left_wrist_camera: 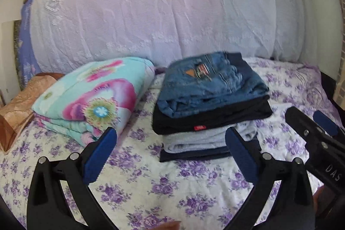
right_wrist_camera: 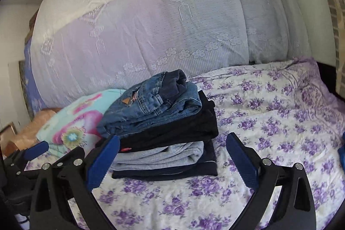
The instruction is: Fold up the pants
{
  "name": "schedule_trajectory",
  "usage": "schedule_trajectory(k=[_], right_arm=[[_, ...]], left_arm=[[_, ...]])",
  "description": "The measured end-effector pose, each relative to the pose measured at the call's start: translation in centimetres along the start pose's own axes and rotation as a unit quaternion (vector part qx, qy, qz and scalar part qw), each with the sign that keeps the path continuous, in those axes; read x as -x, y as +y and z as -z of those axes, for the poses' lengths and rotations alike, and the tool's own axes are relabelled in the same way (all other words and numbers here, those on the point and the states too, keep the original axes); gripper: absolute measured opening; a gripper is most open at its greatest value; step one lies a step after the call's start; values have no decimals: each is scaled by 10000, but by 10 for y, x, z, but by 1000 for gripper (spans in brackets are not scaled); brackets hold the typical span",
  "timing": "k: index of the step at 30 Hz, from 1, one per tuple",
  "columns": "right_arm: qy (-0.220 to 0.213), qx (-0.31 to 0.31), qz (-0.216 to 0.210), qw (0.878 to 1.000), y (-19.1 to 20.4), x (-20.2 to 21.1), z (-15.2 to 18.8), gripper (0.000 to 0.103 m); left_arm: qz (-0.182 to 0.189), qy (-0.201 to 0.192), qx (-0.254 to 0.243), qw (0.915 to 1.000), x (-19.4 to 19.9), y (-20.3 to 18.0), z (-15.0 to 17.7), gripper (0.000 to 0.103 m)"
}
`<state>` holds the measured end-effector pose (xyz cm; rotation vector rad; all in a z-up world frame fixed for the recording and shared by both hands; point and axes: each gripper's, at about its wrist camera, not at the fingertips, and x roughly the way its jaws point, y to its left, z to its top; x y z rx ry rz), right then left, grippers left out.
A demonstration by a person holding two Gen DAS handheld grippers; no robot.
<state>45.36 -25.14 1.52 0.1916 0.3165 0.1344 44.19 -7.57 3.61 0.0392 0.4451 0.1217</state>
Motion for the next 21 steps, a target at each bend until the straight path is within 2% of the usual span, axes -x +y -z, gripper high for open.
schedule_trajectory(k=[3,6,12,21], right_arm=[[-55,212,62,9997,10,2,2,99],[8,450,100,9989,19,-1,4,99],[134,507,68,9986,24,-7,9,99],[79,459,30,9989,23,-4,8,99]], left_arm=[[-223,-50,14,9997,3,4,-3,98],[-280,6,192,9994,0,12,-4,98],[-328,94,266,9991,-5,19,-3,98],[-270,78,234,9993,-4,19,-4,98]])
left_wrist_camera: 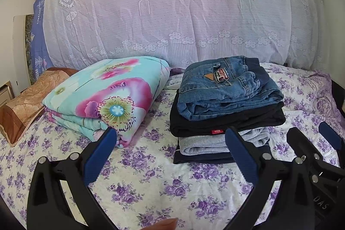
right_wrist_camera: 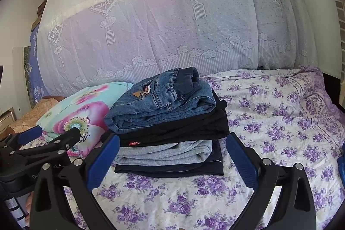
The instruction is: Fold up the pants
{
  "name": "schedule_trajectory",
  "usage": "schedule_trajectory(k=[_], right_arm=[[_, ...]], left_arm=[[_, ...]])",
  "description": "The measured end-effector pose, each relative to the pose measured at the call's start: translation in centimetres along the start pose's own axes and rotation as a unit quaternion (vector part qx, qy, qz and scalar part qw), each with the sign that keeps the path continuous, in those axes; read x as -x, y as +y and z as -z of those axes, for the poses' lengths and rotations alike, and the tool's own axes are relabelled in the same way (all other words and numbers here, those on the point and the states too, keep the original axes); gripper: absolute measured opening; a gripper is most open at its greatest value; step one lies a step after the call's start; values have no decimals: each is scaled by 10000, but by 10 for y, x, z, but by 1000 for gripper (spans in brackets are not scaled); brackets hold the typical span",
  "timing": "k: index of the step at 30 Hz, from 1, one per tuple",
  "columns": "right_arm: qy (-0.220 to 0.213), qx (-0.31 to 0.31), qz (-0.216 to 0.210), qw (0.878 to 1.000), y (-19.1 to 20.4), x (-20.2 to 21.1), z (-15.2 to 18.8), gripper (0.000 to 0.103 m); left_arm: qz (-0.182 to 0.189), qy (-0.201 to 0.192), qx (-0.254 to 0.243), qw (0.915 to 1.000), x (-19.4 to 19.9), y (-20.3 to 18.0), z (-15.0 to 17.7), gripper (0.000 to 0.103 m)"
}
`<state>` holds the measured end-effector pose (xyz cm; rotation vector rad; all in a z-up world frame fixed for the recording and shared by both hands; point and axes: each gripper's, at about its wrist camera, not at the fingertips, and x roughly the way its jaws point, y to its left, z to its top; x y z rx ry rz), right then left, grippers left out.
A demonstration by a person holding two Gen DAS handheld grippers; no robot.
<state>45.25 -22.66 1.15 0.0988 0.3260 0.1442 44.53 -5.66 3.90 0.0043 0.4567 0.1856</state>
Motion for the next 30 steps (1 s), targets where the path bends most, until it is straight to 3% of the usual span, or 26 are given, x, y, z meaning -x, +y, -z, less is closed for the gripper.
schedule_trajectory(k=[30], right_arm=[[-16,-101,-14,9999,-4,5,-5,99]], left_arm=[[45,15,-39,10000,5,-3,1,98]])
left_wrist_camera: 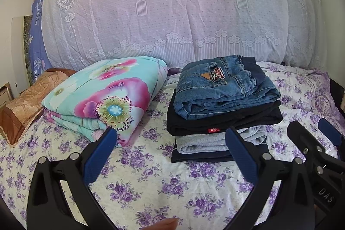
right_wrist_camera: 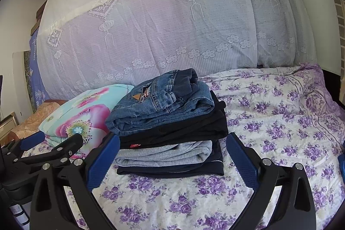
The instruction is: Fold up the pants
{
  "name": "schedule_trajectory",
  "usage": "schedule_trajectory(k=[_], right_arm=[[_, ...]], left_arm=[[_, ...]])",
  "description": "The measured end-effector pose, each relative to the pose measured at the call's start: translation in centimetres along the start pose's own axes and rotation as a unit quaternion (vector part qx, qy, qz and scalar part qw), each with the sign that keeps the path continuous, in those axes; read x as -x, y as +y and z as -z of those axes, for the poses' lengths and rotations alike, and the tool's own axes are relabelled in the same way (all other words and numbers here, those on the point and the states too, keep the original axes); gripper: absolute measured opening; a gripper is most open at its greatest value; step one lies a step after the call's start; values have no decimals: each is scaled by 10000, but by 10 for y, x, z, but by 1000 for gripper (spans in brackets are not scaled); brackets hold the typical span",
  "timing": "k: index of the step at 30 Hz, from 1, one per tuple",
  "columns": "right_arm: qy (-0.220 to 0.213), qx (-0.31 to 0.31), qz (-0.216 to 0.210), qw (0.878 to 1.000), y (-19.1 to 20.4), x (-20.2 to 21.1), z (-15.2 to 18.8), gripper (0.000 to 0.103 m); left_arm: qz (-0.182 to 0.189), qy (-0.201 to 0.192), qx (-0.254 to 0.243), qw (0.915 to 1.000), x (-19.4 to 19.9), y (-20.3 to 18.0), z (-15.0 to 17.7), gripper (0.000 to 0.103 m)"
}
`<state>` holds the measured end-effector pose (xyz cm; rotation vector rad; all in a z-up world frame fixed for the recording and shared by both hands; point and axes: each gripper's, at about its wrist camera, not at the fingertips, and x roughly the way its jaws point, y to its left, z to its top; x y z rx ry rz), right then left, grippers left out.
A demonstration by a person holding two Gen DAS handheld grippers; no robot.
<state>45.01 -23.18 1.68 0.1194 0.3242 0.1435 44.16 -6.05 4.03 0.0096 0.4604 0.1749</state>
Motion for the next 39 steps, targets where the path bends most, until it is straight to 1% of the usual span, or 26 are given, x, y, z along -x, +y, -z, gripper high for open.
schedule_trajectory(k=[39], right_arm=[[47,-23,-33,10000,0,-2,1,99]], left_arm=[[29,36,-3,10000,-1,0,0,98]])
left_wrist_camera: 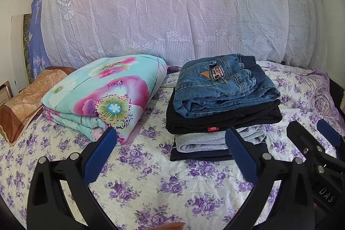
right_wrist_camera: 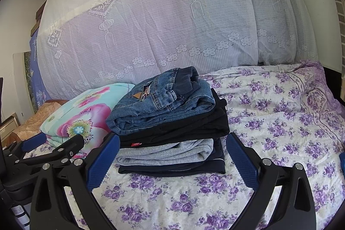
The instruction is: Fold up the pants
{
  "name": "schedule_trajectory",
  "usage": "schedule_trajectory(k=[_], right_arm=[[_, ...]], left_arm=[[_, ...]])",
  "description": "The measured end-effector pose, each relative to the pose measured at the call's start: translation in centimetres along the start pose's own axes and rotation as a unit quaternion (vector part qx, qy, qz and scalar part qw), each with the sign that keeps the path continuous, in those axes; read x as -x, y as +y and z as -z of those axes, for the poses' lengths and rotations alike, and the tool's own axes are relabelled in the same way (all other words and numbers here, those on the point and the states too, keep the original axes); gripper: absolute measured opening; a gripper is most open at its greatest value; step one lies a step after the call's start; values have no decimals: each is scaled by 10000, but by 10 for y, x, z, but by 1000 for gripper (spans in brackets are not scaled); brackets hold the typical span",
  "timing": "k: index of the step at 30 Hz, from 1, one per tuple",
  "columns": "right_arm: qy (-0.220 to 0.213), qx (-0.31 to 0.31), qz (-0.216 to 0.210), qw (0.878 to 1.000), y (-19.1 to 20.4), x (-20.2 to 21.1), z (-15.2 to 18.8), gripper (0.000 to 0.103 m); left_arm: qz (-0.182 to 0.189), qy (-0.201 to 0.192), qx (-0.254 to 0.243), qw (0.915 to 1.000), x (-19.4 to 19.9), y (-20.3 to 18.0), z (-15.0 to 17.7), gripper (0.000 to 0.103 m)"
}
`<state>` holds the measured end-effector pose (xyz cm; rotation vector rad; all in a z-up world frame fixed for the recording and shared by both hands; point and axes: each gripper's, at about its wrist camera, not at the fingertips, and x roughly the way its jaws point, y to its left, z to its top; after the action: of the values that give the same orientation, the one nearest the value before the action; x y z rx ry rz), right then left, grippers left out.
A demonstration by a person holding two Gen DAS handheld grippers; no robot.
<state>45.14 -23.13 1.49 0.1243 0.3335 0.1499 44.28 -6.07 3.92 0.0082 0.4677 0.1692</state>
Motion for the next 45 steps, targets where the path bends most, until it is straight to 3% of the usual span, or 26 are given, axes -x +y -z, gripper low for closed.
schedule_trajectory(k=[45], right_arm=[[26,-52,-27,10000,3,0,0,99]], left_arm=[[76,54,17,10000,-3,-1,0,98]])
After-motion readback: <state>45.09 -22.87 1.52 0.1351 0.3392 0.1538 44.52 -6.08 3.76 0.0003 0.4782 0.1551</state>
